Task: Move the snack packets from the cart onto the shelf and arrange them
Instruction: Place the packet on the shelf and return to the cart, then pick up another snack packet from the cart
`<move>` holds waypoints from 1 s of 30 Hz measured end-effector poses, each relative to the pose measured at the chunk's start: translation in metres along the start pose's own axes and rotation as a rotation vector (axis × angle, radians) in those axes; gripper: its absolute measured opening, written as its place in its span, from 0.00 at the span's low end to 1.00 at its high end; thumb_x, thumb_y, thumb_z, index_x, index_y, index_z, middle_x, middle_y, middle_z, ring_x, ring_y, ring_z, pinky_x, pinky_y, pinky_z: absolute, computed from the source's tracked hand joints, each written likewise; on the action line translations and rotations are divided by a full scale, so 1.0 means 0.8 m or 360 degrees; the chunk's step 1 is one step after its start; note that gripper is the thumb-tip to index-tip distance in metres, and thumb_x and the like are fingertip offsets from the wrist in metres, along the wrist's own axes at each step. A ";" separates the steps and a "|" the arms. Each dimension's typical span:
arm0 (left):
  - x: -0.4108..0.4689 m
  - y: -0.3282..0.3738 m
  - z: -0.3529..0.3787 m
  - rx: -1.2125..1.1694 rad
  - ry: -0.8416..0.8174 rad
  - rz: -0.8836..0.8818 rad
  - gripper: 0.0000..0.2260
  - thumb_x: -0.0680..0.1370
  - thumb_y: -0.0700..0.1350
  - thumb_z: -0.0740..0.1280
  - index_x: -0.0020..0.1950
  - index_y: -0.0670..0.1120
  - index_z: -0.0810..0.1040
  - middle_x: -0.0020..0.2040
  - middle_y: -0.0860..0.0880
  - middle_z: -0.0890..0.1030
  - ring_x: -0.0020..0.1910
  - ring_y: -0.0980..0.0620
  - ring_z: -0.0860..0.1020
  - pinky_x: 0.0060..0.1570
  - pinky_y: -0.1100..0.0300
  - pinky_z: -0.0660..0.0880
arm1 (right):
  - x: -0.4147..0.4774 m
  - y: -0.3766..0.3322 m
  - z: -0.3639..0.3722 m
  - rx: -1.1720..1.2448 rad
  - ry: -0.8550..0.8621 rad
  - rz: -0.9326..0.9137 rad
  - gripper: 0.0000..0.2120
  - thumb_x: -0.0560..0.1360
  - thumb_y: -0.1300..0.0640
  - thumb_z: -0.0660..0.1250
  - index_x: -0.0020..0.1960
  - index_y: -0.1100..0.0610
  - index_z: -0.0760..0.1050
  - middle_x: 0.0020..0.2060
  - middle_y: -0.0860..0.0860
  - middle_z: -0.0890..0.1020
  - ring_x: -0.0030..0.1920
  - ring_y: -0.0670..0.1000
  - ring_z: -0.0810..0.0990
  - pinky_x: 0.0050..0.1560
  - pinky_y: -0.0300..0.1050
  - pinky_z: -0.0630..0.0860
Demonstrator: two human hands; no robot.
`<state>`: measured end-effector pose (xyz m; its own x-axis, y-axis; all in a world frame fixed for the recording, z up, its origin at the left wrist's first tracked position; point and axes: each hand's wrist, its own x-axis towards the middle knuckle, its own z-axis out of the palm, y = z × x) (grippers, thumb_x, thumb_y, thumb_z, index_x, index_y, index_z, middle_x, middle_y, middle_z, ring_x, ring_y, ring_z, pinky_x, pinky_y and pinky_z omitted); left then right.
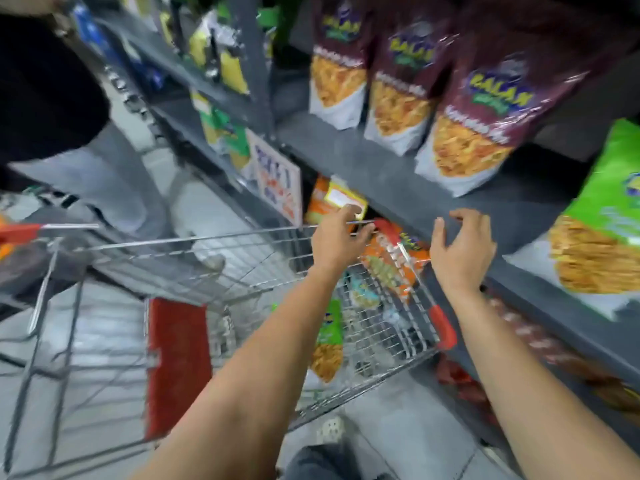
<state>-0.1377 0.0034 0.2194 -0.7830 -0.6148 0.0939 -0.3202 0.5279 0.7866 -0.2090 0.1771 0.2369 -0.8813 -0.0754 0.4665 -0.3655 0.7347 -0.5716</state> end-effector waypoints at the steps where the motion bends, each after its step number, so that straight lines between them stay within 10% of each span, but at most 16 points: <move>1: -0.007 -0.029 -0.016 0.0113 0.0023 -0.0043 0.14 0.70 0.55 0.70 0.53 0.53 0.77 0.49 0.50 0.83 0.50 0.48 0.80 0.48 0.52 0.78 | -0.016 -0.013 0.027 -0.0006 -0.0134 -0.0032 0.12 0.74 0.52 0.64 0.53 0.59 0.74 0.52 0.58 0.78 0.54 0.61 0.76 0.52 0.56 0.70; 12: -0.115 -0.247 -0.008 0.0713 -0.0500 -0.0712 0.23 0.73 0.57 0.68 0.59 0.43 0.71 0.55 0.41 0.78 0.55 0.40 0.76 0.46 0.50 0.73 | -0.195 0.001 0.209 -0.0307 -0.1287 -0.0257 0.12 0.77 0.52 0.60 0.54 0.59 0.73 0.53 0.58 0.78 0.54 0.60 0.76 0.52 0.54 0.74; 17: -0.145 -0.291 0.033 0.0620 -0.0767 -0.1052 0.24 0.73 0.58 0.68 0.60 0.44 0.71 0.45 0.46 0.75 0.48 0.45 0.77 0.50 0.51 0.78 | -0.232 0.037 0.257 -0.0647 -0.1796 0.0160 0.18 0.76 0.52 0.65 0.59 0.64 0.73 0.55 0.62 0.79 0.54 0.61 0.79 0.44 0.47 0.74; 20: -0.150 -0.306 0.053 0.0517 -0.0878 -0.1166 0.21 0.75 0.54 0.68 0.62 0.44 0.69 0.53 0.43 0.78 0.53 0.43 0.77 0.57 0.48 0.76 | -0.243 0.054 0.278 -0.0693 -0.2144 0.0639 0.23 0.76 0.56 0.65 0.67 0.66 0.67 0.64 0.63 0.74 0.63 0.60 0.75 0.56 0.46 0.74; 25: -0.153 -0.318 0.074 0.0421 -0.0919 -0.1204 0.14 0.77 0.50 0.64 0.59 0.45 0.73 0.51 0.44 0.79 0.52 0.45 0.77 0.57 0.51 0.76 | -0.258 0.070 0.302 -0.0594 -0.2259 0.0995 0.22 0.79 0.65 0.58 0.71 0.65 0.59 0.63 0.62 0.72 0.62 0.58 0.75 0.59 0.45 0.73; 30: -0.151 -0.320 0.077 0.0373 -0.0855 -0.1229 0.07 0.78 0.45 0.64 0.53 0.44 0.76 0.46 0.45 0.79 0.49 0.44 0.78 0.53 0.51 0.76 | -0.277 0.072 0.312 -0.0574 -0.2078 0.1017 0.15 0.77 0.69 0.60 0.64 0.66 0.67 0.47 0.59 0.75 0.41 0.54 0.78 0.36 0.40 0.80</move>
<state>0.0059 -0.0219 -0.0309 -0.4332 -0.5221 -0.7347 -0.9010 0.2301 0.3677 -0.1098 0.0679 -0.0682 -0.5705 -0.0758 -0.8178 0.0946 0.9830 -0.1571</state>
